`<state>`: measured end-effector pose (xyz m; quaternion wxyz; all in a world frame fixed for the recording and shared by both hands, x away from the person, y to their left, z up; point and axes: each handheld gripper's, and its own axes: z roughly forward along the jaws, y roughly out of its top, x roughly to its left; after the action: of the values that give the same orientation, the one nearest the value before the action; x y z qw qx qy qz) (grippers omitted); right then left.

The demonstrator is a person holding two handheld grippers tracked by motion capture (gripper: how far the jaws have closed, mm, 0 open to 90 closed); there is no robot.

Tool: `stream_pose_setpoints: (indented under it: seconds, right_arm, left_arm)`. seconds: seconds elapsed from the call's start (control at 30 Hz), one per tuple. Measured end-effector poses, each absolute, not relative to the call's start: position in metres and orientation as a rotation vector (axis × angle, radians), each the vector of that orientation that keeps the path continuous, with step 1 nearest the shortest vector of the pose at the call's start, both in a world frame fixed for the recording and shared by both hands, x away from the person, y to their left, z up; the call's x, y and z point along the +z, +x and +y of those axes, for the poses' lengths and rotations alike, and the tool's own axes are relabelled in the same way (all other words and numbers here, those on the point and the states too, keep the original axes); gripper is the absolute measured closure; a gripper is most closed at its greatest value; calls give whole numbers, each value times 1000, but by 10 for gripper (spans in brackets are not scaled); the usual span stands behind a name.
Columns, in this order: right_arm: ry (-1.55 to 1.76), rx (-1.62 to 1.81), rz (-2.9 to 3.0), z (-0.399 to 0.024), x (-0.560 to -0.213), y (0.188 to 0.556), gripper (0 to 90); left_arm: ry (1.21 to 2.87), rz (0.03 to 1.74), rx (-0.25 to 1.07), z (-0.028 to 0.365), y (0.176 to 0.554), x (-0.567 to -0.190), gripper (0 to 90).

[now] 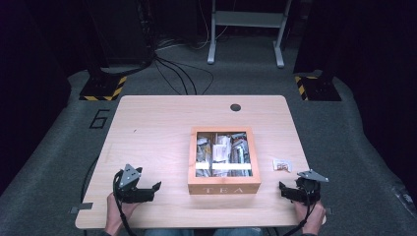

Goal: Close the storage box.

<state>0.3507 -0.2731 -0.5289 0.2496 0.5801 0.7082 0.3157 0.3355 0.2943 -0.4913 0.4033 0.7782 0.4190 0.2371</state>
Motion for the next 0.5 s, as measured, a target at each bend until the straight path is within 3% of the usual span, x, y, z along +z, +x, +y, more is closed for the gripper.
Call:
stream_pose_setpoints:
  seconds: [0.17, 0.5]
  right_arm:
    - [1584, 844, 1919, -273, -529, 350, 89]
    - [1583, 841, 1921, -273, -529, 351, 87]
  left_arm:
    - [1950, 1204, 641, 312, 339, -506, 51]
    - [1998, 1358, 589, 330, 352, -532, 12]
